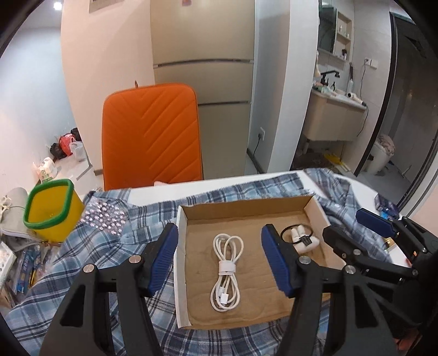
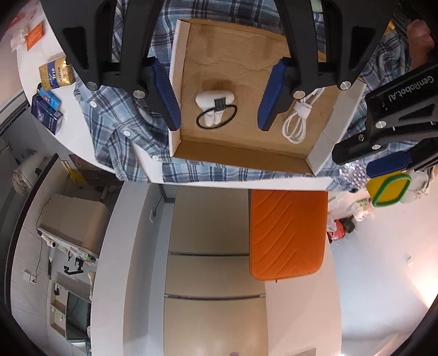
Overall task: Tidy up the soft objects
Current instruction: 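Open both grippers to release the cable and earbud case, then withdraw, then grasp the red-gold cigarette pack with the right gripper while the left gripper grasps the beige disc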
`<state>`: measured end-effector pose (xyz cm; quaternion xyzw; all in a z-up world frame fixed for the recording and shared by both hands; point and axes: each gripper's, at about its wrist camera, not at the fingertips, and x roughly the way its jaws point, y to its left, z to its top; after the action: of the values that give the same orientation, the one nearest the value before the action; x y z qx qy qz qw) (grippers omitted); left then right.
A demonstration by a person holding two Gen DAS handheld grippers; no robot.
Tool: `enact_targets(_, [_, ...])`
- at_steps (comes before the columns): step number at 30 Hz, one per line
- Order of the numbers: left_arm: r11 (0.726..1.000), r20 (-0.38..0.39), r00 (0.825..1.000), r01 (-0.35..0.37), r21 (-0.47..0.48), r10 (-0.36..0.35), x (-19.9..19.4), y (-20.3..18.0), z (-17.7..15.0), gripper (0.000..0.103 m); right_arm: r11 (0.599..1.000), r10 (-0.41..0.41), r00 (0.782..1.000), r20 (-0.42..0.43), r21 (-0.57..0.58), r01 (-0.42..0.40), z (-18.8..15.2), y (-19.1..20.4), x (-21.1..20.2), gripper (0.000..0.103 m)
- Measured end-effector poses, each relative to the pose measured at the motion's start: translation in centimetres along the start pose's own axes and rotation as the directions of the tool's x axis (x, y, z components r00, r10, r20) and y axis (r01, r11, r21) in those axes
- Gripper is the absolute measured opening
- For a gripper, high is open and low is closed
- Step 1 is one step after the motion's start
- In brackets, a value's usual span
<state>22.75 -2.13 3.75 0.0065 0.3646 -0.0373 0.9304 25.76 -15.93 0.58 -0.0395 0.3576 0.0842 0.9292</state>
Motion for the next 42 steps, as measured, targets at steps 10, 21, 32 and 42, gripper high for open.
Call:
enact_targets(10, [1.0,0.166,0.986,0.014,-0.004,-0.013,-8.1,0.1,-0.9,0.066,1.0,0.017,0.986,0.165,-0.022,-0.014,0.1,0.4,-8.7,0.061])
enact_targets(21, [1.0,0.361,0.932,-0.017,0.022,0.008,-15.1,-0.1,-3.7,0.102,0.999,-0.017,0.936,0.353,-0.033,0.031,-3.7,0.3,-16.8,0.087])
enact_targets(32, [1.0,0.406,0.914,-0.017,0.017,0.008,-16.4,-0.2,-8.9,0.102,0.999,-0.009,0.93,0.367,-0.038,0.024,-8.4,0.4,-19.2,0.09])
enact_targets(42, [0.998,0.355,0.934,-0.044,0.046,0.025,-14.5,-0.3,-13.3,0.102,0.998,-0.027,0.956,0.292,-0.046,0.042,-12.1,0.7,-17.2,0.09])
